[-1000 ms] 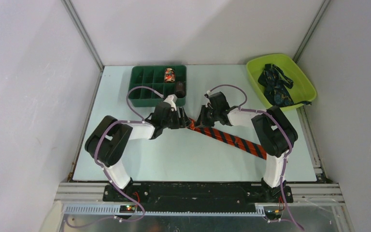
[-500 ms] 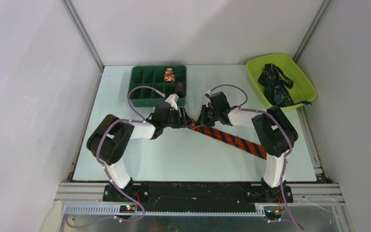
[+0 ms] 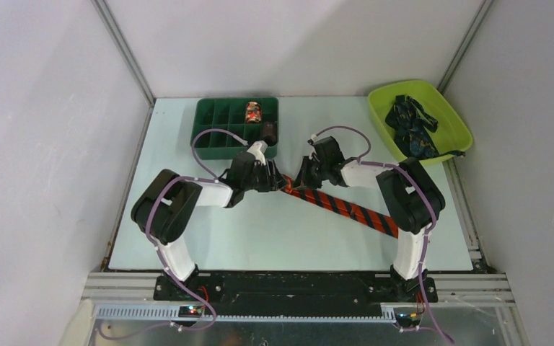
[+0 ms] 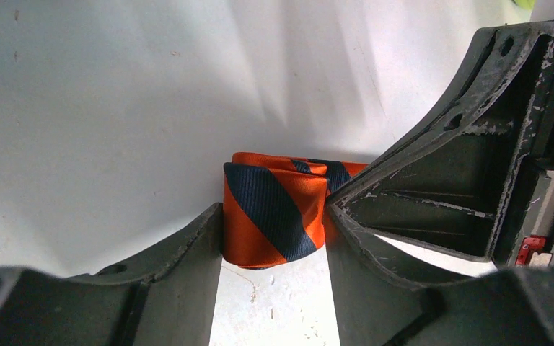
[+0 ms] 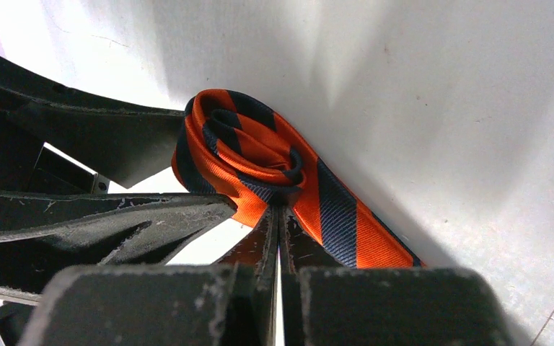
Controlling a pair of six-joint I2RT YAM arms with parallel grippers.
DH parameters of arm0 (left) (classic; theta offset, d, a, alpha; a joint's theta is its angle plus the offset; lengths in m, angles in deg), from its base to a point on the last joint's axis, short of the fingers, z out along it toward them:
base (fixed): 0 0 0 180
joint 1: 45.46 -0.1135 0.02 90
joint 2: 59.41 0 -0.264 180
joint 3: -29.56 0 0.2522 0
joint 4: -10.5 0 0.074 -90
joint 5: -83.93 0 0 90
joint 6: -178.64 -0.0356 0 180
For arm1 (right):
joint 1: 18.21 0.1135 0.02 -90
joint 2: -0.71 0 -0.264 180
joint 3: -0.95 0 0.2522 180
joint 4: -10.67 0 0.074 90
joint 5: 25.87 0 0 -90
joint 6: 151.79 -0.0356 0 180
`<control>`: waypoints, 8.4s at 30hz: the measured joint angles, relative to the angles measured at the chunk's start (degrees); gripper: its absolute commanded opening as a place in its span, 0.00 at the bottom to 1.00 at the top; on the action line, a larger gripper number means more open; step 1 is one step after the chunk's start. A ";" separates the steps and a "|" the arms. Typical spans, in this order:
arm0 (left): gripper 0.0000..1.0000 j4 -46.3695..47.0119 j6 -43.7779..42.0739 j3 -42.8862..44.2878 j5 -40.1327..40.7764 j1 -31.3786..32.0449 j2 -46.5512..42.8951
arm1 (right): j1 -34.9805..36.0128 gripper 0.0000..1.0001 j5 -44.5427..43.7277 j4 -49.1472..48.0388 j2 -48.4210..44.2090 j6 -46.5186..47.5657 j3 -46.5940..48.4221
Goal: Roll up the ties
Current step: Roll the tie at the center of the board.
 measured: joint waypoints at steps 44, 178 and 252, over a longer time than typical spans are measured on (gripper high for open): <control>0.35 -26.88 -11.47 13.11 20.20 7.61 -2.86 | -6.23 0.08 -2.51 3.48 -12.61 2.62 -4.00; 0.72 -36.70 -16.96 18.29 27.23 12.39 -12.04 | -7.02 0.08 -3.02 2.49 -14.01 2.29 -5.92; 0.70 -8.52 -0.04 -0.17 0.94 -1.38 -3.87 | 2.69 0.08 -2.36 -0.76 -1.22 -1.73 -0.68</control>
